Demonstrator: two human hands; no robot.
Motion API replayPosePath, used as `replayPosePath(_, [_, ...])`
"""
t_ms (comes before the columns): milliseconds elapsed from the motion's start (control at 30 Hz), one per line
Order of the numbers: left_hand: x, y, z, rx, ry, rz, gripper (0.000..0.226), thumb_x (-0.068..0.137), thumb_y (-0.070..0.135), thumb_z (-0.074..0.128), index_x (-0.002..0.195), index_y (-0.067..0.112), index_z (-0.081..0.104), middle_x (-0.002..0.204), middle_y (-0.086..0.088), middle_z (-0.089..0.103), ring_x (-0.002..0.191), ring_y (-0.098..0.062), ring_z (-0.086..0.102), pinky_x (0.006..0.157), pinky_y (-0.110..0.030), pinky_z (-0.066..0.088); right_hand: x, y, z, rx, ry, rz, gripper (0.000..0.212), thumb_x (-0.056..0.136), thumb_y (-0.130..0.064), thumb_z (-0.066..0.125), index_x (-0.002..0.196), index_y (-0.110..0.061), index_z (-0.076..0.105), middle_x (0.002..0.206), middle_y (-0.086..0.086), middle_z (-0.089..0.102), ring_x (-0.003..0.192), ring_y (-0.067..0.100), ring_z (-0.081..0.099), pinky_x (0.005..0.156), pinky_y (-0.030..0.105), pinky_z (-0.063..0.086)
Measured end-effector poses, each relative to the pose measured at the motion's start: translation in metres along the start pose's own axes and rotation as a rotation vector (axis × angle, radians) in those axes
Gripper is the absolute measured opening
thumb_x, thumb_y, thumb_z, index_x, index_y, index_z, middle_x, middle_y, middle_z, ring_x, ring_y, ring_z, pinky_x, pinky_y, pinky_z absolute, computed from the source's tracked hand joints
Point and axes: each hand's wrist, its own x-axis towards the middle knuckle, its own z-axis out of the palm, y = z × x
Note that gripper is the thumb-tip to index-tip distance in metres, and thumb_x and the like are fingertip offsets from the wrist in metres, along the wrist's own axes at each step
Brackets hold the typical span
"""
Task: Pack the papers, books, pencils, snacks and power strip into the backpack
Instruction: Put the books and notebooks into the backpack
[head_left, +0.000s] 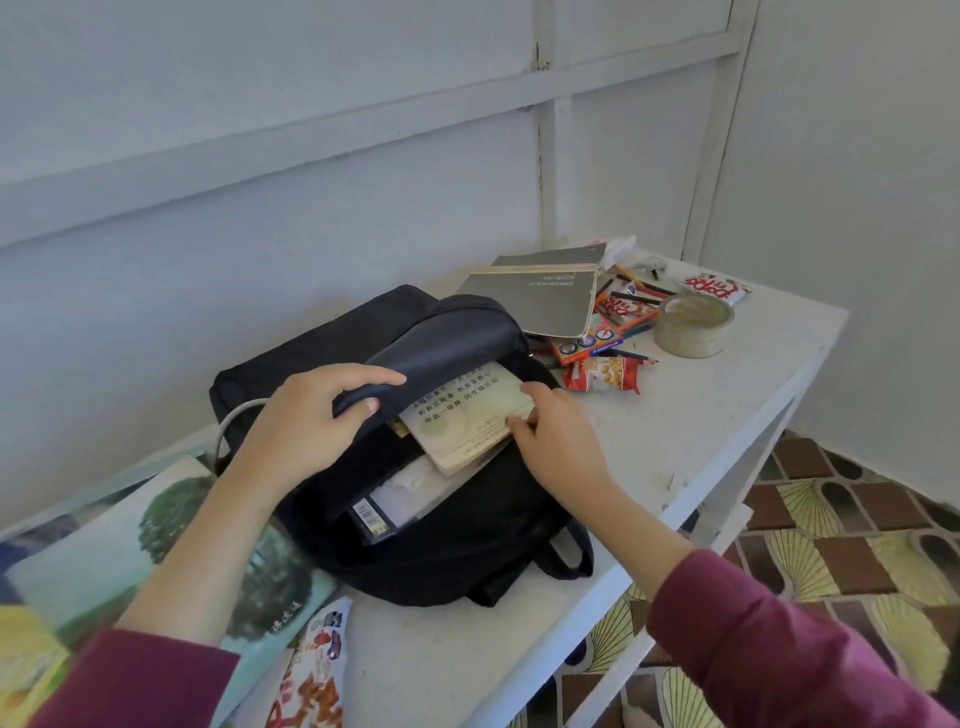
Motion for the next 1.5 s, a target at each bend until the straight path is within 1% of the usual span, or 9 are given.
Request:
replayPosePath(100, [0.002,-0.002,-0.001,-0.013,0.007,0.01,0.041,0.088,0.006,0.058,0.101,0.045,0.063,0.091,0.056,0.047,0.092,0.034,0.039,0.073,0.009,0.027,-0.017,-0.005,0.005,-0.154,-0.041,-0.184,0.05,0.096,-0.034,0.043,0.142,-0.016,0.035,0.137,0.007,0.047,0.124,0.023,0.043,0.103,0.034,0.035])
replayPosePath(167, [0.005,-0.003,-0.004,-0.009,0.014,0.014,0.043,0.088,0.008,0.058,0.1,0.048,0.062,0.093,0.049,0.052,0.095,0.028,0.041,0.075,0.009,0.027,-0.025,-0.006,0.012,-0.312,-0.187,-0.231,0.057,0.098,-0.042,0.033,0.148,-0.017,0.021,0.152,0.009,0.028,0.14,0.027,0.024,0.114,0.041,0.017])
replayPosePath(233, [0.008,-0.002,-0.006,0.011,0.026,0.024,0.043,0.088,0.009,0.058,0.1,0.05,0.061,0.1,0.041,0.052,0.099,0.021,0.041,0.077,0.007,0.028,-0.026,-0.005,0.019,-0.417,-0.333,-0.242,0.059,0.1,-0.045,0.022,0.151,-0.019,0.007,0.158,0.01,0.004,0.145,0.028,0.001,0.116,0.046,-0.001])
replayPosePath(333, [0.01,0.0,-0.009,0.029,0.031,0.035,0.043,0.088,0.01,0.058,0.1,0.051,0.061,0.102,0.04,0.047,0.1,0.02,0.038,0.077,0.008,0.026,-0.018,-0.005,0.027,-0.427,-0.425,-0.248,0.059,0.1,-0.045,0.017,0.151,-0.021,-0.001,0.158,0.01,-0.008,0.144,0.028,-0.011,0.114,0.05,-0.009])
replayPosePath(533, [0.011,-0.002,-0.01,-0.011,0.039,0.019,0.041,0.088,0.008,0.058,0.102,0.046,0.064,0.1,0.041,0.048,0.092,0.036,0.035,0.075,0.01,0.025,0.01,-0.015,0.038,-0.423,-0.451,-0.315,0.058,0.1,-0.044,0.019,0.151,-0.024,0.0,0.158,0.009,-0.008,0.145,0.026,-0.011,0.112,0.054,-0.013])
replayPosePath(767, [0.012,-0.007,-0.011,-0.039,0.04,0.012,0.043,0.088,0.005,0.058,0.101,0.046,0.064,0.092,0.052,0.05,0.096,0.034,0.037,0.077,0.009,0.025,0.002,-0.024,0.039,-0.308,-0.324,-0.421,0.053,0.1,-0.037,0.026,0.15,-0.018,0.017,0.157,0.01,0.014,0.145,0.025,0.004,0.114,0.045,-0.008])
replayPosePath(967, [0.013,-0.008,-0.01,-0.05,0.031,0.015,0.044,0.088,0.005,0.058,0.1,0.046,0.064,0.096,0.055,0.046,0.099,0.032,0.039,0.078,0.008,0.026,-0.003,-0.024,0.051,-0.38,-0.393,-0.463,0.075,0.084,-0.059,-0.001,0.149,-0.026,0.017,0.157,0.01,0.01,0.146,0.026,0.003,0.112,0.048,-0.01])
replayPosePath(1233, [0.015,-0.008,-0.01,-0.062,0.058,0.018,0.045,0.087,0.003,0.058,0.099,0.046,0.064,0.095,0.057,0.045,0.098,0.032,0.039,0.078,0.008,0.026,0.016,-0.029,0.057,-0.374,-0.432,-0.481,0.057,0.098,-0.052,0.018,0.15,-0.029,0.014,0.158,0.008,0.007,0.146,0.023,-0.001,0.112,0.051,-0.011])
replayPosePath(1500, [0.02,-0.016,-0.01,-0.073,0.075,-0.012,0.046,0.087,0.004,0.059,0.094,0.049,0.065,0.098,0.051,0.051,0.106,0.029,0.039,0.082,0.008,0.026,0.023,-0.03,0.057,-0.383,-0.451,-0.501,0.08,0.079,-0.065,-0.008,0.15,-0.032,0.011,0.158,0.005,0.006,0.146,0.022,-0.002,0.106,0.051,-0.019])
